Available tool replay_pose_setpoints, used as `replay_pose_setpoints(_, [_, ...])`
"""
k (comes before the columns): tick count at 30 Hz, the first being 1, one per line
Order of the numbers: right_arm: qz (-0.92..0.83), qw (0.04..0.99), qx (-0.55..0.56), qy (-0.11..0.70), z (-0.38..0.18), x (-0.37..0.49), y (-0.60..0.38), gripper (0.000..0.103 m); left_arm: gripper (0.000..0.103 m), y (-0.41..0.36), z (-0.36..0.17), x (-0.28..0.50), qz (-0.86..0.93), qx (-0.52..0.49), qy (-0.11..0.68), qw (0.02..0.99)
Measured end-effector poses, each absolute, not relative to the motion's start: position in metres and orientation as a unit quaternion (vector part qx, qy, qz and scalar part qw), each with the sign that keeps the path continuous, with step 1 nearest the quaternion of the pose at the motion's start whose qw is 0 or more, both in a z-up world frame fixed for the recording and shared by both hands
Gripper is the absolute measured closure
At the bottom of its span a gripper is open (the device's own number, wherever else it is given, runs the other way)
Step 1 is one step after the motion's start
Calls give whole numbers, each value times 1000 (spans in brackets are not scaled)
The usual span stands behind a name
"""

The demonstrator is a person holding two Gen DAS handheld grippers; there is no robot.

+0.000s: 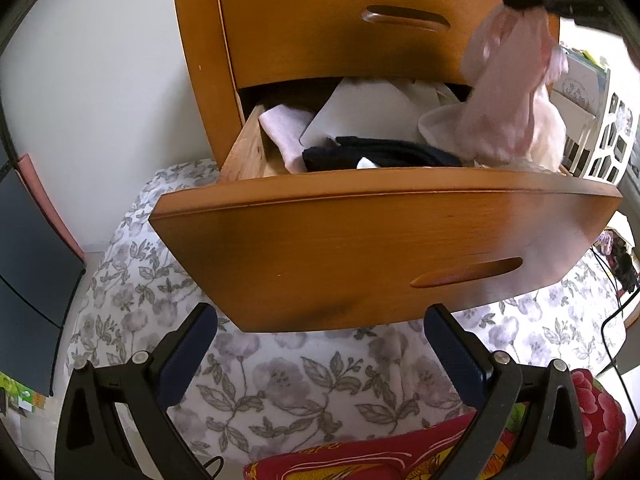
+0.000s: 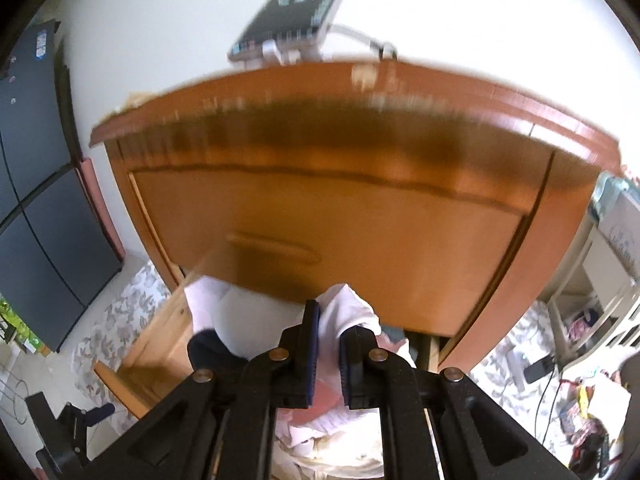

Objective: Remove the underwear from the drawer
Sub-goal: 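Lift the pink cloth out of the drawer with the right tool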

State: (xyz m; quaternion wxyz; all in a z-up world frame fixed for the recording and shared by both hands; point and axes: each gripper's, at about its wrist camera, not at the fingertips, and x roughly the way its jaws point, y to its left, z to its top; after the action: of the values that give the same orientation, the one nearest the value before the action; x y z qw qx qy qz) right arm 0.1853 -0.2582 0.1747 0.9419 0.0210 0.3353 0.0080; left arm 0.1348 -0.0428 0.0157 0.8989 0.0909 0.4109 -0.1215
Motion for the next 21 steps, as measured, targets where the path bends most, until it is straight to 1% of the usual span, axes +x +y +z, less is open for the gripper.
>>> replay_pose_setpoints(13, [-17, 968, -20, 250, 278, 147, -248, 94, 0, -50, 19, 124, -97, 125, 392, 906])
replay_pose_setpoints(21, [-34, 974, -19, 221, 322, 99, -240, 94, 0, -55, 21, 116, -87, 147, 377, 910])
